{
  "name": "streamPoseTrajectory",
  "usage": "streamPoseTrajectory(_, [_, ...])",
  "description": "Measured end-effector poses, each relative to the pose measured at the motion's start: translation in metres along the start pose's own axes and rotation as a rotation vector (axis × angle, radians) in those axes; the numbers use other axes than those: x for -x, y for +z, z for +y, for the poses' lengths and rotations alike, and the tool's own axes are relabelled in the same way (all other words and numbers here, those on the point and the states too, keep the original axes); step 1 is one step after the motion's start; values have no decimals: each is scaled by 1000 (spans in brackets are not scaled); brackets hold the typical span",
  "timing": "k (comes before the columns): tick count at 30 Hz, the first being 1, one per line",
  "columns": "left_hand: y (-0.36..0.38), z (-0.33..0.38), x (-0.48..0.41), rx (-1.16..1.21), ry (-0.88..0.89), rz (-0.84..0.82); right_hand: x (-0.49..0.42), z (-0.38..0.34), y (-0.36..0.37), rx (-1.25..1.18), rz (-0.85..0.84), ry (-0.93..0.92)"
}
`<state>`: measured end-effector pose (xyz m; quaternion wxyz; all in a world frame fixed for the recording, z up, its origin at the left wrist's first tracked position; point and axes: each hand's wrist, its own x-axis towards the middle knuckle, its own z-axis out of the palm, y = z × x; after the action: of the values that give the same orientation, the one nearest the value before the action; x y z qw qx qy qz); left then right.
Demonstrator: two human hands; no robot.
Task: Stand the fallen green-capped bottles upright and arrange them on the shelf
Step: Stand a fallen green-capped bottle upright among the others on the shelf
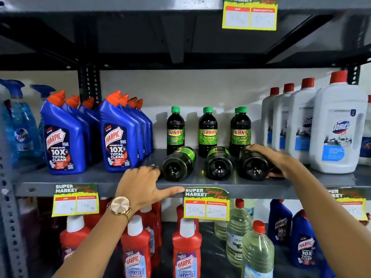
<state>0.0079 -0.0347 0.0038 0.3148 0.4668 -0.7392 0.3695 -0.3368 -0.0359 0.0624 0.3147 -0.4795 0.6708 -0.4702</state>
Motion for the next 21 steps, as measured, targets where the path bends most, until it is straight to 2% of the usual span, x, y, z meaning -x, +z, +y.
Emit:
streamPoseTrajectory(3, [-1,4,5,33,-32,17,3,11,-1,-111,92,-90])
streamPoseTrajectory(11, [1,5,6,102,-43,30,-12,-1,-8,-94,362,-365])
streamPoseTrajectory(16, [2,7,8,113,-53,121,-40,-4,2,130,347,-363])
streamPoseTrajectory(21, [6,6,10,117,-67,131,-58,-6,14,123,250,-310])
